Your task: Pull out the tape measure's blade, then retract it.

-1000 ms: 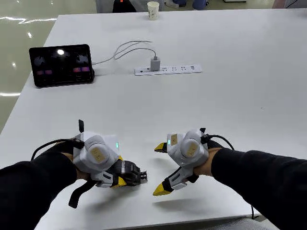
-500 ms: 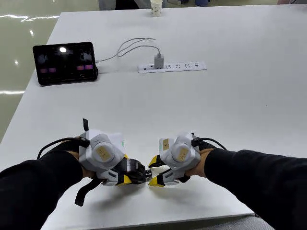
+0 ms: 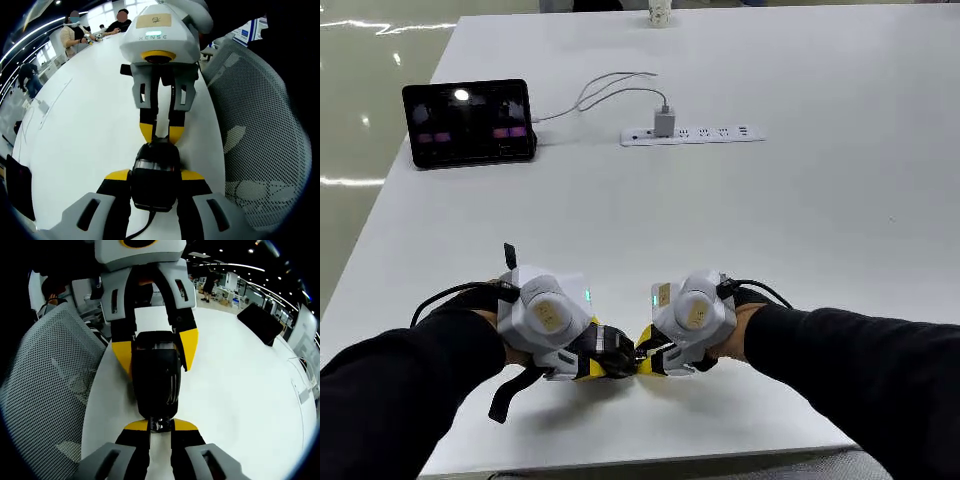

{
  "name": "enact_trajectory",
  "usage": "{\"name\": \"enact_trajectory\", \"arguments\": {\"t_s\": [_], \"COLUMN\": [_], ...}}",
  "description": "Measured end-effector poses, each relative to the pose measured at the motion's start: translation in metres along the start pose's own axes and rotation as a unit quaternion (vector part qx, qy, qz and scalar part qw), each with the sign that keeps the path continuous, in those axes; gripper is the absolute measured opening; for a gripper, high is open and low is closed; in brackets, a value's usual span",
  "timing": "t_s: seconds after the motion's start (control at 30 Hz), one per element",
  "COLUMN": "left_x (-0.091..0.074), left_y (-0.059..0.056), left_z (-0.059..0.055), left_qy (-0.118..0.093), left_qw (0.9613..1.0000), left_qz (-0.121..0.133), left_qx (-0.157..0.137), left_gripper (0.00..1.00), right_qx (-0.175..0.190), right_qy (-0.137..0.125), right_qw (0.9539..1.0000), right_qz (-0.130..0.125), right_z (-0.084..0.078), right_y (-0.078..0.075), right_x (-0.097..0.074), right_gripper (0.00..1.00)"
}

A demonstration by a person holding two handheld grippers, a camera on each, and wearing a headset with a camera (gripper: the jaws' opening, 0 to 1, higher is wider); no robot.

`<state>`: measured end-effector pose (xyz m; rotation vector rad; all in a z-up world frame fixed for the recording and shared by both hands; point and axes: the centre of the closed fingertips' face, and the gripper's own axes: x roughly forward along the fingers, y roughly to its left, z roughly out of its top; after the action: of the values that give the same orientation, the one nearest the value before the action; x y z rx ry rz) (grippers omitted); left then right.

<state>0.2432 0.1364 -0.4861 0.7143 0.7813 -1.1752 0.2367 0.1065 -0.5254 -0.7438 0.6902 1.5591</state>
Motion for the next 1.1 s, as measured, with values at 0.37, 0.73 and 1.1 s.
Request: {"name": "enact_trajectory", "arguments": {"t_s": [0.37, 0.73, 1.1], "left_x": [-0.0001, 0.0002, 0.0004], "left_y": [-0.0004, -0.0003, 0.0001], "left_z": [-0.0003, -0.0004, -0.0011], "left_qy": [0.004, -0.001, 0.009], "left_qw": [1.0, 0.9999, 0.9999], "left_qz": [0.005, 0.004, -0.003], "left_qx": [-0.005, -0.012, -0.005], "left_gripper": [0.29, 0.29, 0.29], "right_qx": [-0.02, 0.0, -0.001], "right_qy": [-0.003, -0.003, -0.027], "right_qw": [0.9998, 1.0, 0.9996], "right_qz": [0.002, 0.002, 0.004], "right_z": [-0.0011, -0.001, -0.0031], "right_y": [0.0006, -0.0016, -0.0027], "right_x": [-0.0002, -0.0008, -0.0048], "right_gripper": [0.11, 0.11, 0.1]}}
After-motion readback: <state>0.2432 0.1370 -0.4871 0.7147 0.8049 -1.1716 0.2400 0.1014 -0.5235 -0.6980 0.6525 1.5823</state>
